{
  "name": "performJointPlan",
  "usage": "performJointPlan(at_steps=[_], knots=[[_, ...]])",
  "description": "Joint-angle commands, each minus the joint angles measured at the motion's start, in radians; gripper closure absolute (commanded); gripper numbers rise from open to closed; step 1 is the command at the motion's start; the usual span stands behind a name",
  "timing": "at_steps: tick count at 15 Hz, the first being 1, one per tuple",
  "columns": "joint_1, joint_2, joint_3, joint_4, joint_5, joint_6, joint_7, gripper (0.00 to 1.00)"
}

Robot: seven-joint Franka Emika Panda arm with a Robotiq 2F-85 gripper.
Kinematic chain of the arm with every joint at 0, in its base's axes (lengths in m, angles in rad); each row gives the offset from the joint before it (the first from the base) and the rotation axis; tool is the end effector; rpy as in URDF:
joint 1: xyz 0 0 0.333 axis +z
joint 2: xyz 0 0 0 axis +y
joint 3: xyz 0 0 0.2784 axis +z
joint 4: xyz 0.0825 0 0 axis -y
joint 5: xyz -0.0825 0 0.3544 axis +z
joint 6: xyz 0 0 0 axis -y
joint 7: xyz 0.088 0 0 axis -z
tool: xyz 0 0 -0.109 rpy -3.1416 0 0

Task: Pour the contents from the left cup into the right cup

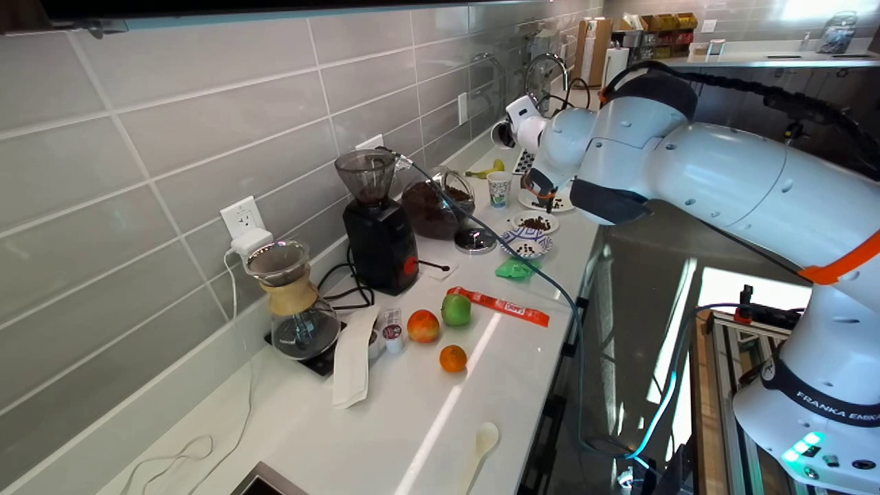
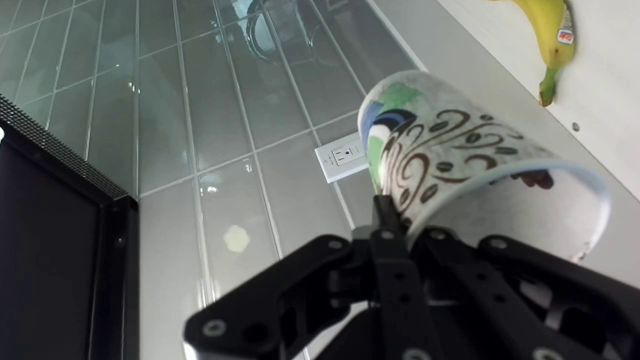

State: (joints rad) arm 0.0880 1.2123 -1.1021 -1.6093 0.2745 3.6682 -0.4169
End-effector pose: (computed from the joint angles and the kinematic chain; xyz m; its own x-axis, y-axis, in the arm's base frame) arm 0.5467 -0.4109 0.3187 0.7752 0.5292 0.3449 -0.2222 -0.2827 0.9331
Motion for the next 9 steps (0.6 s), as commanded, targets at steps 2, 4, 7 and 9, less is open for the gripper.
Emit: performJointPlan(at_steps=[2,4,7,9], knots=[[-0.027,0.109,-0.036,0.100,0.064,0.021,0.013,0.99],[-0.032,0.138,-0.053,0.129,0.084,0.021,0.009,0.99],[-0.037,0.186,-0.089,0.160,0.121,0.021,0.002,0.99],[-0.041,0.210,-0.111,0.172,0.140,0.020,0.003,0.99]])
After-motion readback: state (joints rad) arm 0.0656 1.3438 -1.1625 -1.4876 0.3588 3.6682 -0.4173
